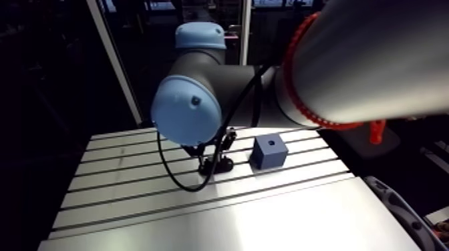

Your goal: Pick up the M10 bolt and insert it into the hex recess until seated.

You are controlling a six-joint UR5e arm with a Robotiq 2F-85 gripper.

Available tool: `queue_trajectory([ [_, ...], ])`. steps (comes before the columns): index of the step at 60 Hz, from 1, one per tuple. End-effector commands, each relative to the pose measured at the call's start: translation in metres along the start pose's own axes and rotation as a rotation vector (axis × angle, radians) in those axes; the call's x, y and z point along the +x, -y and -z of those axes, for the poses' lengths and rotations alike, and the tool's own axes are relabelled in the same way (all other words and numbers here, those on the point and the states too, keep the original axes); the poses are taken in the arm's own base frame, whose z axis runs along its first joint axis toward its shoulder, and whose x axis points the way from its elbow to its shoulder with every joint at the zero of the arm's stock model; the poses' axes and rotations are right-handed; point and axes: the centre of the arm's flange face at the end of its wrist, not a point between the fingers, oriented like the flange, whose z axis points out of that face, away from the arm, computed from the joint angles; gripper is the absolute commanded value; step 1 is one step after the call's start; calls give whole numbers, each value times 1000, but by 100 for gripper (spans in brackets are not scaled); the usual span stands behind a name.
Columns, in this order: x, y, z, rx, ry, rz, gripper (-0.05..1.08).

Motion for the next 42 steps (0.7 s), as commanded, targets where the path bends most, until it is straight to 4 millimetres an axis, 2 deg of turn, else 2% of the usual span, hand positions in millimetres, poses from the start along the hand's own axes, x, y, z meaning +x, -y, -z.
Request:
queue_trajectory([
  [1, 0, -1, 1, 0, -1, -1, 54],
  [42, -1, -1, 0, 0, -2, 14, 56],
])
